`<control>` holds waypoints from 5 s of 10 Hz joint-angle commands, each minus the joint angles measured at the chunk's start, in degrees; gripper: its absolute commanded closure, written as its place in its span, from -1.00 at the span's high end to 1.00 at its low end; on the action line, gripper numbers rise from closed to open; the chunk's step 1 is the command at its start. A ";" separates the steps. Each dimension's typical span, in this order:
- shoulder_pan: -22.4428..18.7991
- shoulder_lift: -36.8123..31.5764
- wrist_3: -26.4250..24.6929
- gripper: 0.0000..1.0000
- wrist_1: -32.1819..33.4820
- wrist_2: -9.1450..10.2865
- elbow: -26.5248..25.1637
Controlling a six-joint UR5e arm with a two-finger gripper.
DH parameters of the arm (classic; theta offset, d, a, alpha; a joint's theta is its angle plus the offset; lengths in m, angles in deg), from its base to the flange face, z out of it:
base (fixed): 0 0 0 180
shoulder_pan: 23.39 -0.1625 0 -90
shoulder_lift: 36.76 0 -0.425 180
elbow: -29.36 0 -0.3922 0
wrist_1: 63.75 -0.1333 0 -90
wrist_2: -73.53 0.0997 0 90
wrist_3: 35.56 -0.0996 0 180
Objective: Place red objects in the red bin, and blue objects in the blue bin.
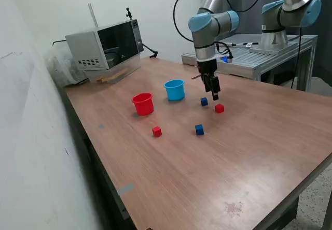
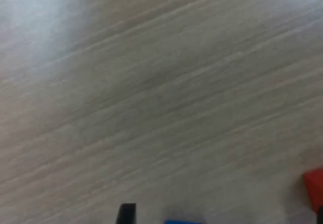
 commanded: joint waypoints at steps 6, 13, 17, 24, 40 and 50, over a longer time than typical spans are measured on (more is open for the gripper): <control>0.54 2.51 0.07 1.00 2.13 -0.48 1.57; 3.62 2.42 0.07 -1.00 2.39 -2.06 1.48; 1.96 2.07 1.21 -1.00 2.04 -1.71 1.22; 11.41 -12.52 12.37 -1.00 -5.96 -2.24 2.80; 15.84 -8.45 15.71 1.00 -4.99 -1.71 7.19; -11.06 8.27 -6.07 1.00 -12.82 -1.97 29.42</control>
